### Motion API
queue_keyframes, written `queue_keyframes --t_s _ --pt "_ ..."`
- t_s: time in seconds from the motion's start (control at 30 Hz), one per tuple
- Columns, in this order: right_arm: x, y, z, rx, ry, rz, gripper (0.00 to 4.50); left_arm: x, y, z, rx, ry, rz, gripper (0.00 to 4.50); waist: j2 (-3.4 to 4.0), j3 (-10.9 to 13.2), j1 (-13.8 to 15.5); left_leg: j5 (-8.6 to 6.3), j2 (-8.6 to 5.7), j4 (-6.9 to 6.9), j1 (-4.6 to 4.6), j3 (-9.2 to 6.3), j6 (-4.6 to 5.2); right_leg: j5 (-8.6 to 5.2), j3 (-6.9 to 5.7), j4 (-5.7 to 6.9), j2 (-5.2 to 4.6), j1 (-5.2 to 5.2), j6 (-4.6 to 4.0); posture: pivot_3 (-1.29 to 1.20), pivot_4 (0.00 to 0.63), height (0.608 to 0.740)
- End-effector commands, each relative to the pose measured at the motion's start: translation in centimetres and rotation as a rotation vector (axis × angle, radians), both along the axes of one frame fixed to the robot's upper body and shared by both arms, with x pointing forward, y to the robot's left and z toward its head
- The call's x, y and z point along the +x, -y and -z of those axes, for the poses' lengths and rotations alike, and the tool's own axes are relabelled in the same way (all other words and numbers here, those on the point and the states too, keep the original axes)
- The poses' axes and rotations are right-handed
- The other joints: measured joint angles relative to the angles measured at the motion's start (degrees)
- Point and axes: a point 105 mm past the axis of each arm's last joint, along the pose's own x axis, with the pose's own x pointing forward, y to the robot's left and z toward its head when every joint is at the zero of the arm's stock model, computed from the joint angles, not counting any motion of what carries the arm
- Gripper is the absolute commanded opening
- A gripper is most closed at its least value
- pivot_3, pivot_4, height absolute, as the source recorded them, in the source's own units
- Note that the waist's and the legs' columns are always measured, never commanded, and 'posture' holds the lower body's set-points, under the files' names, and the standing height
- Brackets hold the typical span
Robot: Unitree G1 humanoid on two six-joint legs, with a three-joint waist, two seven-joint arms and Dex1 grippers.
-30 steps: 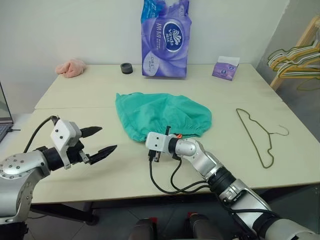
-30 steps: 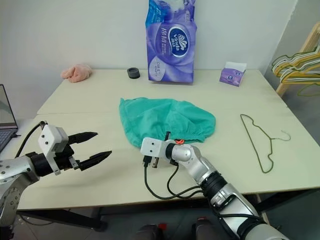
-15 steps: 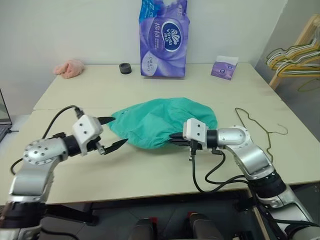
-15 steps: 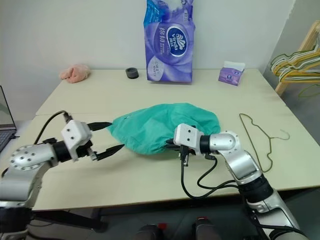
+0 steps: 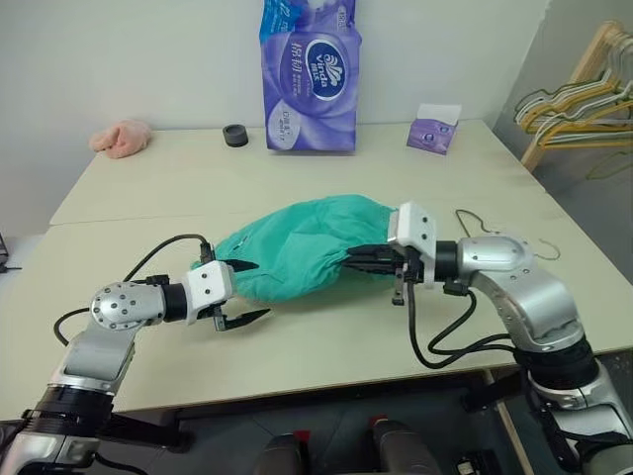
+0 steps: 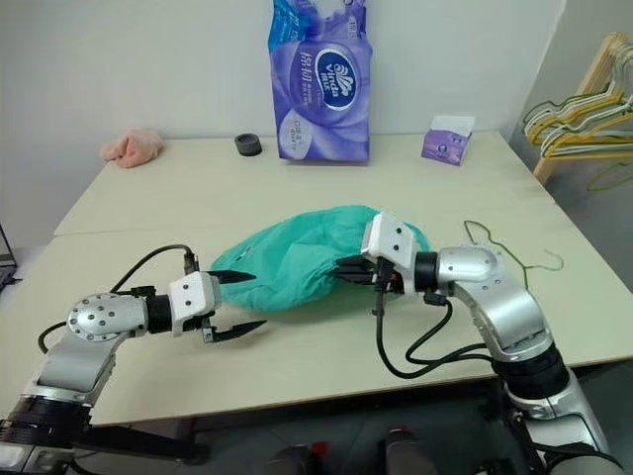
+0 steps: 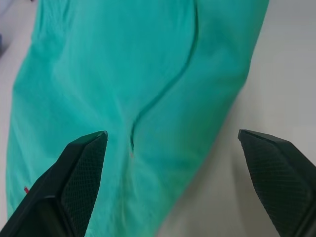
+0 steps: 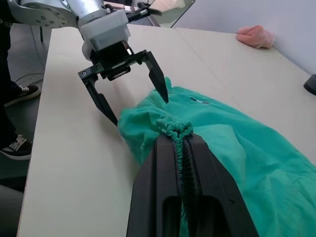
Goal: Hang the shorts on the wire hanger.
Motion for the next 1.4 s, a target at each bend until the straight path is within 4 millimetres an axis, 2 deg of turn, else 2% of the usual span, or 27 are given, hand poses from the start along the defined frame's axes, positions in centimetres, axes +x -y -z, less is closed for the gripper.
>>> queue_keyframes --t_s 0.03,0.13,0.23,0.33,0.43,0.63,0.7,0.83,0.97,1.1,1.2,1.3,1.33,1.4 --pt "-0.6 0.9 -2.7 0.043 0.055 -0.003 0.04 0.8 -0.2 -1.3 0.006 0.074 -0.004 4.50 0.00 0.03 -0.09 0.00 0.00 0.00 -0.02 0.00 0.00 0.00 0.00 -0.01 0.00 -0.01 0.00 -0.17 0.099 0.740" --pt "-0.8 1.4 -3.1 0.044 0.045 0.005 0.04 1.5 -1.0 -1.0 0.037 0.097 -0.043 4.50 0.02 0.04 -0.19 0.00 0.00 0.00 -0.03 0.00 0.01 0.00 0.00 -0.01 -0.01 -0.02 0.01 -0.17 0.102 0.740" --pt "-1.2 2.0 -3.6 0.059 0.021 0.009 0.04 2.5 -2.6 -0.6 0.112 0.144 -0.110 4.50 0.04 0.06 -0.32 -0.01 0.01 -0.01 -0.03 0.01 0.01 -0.01 0.00 0.00 -0.01 -0.04 0.01 -0.18 0.104 0.740" --pt "-1.5 2.5 -3.9 0.064 0.007 0.013 0.04 2.6 -3.4 -0.1 0.166 0.151 -0.109 4.50 0.05 0.07 -0.43 -0.02 0.01 -0.01 -0.05 0.02 0.03 -0.01 0.01 0.00 -0.01 -0.05 0.02 -0.18 0.106 0.740" --pt "-1.6 2.9 -4.0 0.062 -0.003 0.022 0.00 2.3 -3.7 0.7 0.213 0.136 -0.081 3.89 0.05 0.08 -0.42 -0.03 0.02 -0.01 -0.06 0.04 0.05 -0.01 0.02 -0.02 -0.03 -0.06 0.03 -0.18 0.107 0.740" --pt "-2.1 3.9 -3.0 -0.008 -0.018 0.010 0.00 0.5 -4.1 2.7 0.335 0.027 0.035 2.10 0.09 0.10 -0.48 -0.04 0.02 -0.01 -0.06 0.05 0.06 -0.01 0.02 -0.03 -0.05 -0.06 0.03 -0.19 0.111 0.740" --pt "-2.6 5.2 -1.3 -0.132 -0.029 -0.012 0.00 -0.2 -3.2 1.9 0.269 -0.038 0.062 1.43 0.14 0.13 -0.49 -0.05 0.02 -0.01 -0.06 0.08 0.08 -0.02 0.03 -0.04 -0.05 -0.06 0.03 -0.19 0.114 0.740" --pt "-3.1 9.4 2.2 -0.392 -0.071 -0.031 0.00 -2.2 -0.5 -1.5 0.085 -0.210 0.135 0.15 0.18 0.58 -0.51 -0.13 0.02 0.04 -0.10 0.19 0.21 -0.13 0.06 -0.14 -0.07 -0.05 0.21 -0.18 0.114 0.740" --pt "-2.0 13.4 3.4 -0.532 -0.095 -0.005 0.00 -4.3 1.6 -4.9 -0.010 -0.333 0.220 0.05 0.26 0.79 -0.64 -0.13 0.08 0.07 -0.08 0.25 0.21 -0.25 0.06 -0.15 -0.02 -0.04 0.37 -0.15 0.105 0.740" --pt "0.6 14.8 2.3 -0.511 -0.125 0.028 0.00 -3.9 3.4 -7.4 -0.073 -0.360 0.277 0.05 0.39 0.86 -0.63 -0.13 0.11 0.05 0.00 0.38 0.22 -0.26 0.04 -0.12 0.12 -0.04 0.37 -0.14 0.095 0.740" --pt "5.5 14.2 -0.2 -0.416 -0.113 0.115 0.00 -0.9 5.0 -8.7 -0.135 -0.333 0.270 0.05 0.38 0.85 -0.91 -0.13 0.10 0.10 0.03 0.44 0.22 -0.25 0.06 -0.11 0.32 -0.02 0.37 -0.13 0.083 0.740" --pt "11.2 13.4 -2.7 -0.364 -0.002 0.280 0.00 5.3 5.9 -10.1 -0.223 -0.207 0.101 0.05 0.39 0.82 -1.25 -0.12 0.07 0.15 0.13 0.40 0.21 -0.09 0.08 -0.05 0.48 0.10 0.11 -0.14 0.074 0.740" --pt "13.6 12.9 -4.2 -0.366 0.103 0.385 0.00 8.6 5.8 -11.3 -0.260 -0.114 -0.015 0.05 0.35 0.79 -1.35 -0.11 0.03 0.13 0.05 0.34 0.21 -0.07 0.07 -0.04 0.47 0.03 0.10 -0.14 0.071 0.740" --pt "16.3 11.3 -7.8 -0.356 0.308 0.517 0.00 13.5 5.4 -14.3 -0.284 0.082 -0.222 0.05 0.31 0.82 -1.31 -0.09 -0.14 0.20 -0.05 0.18 0.19 -0.02 0.05 0.08 0.25 -0.05 0.11 -0.14 0.066 0.740"
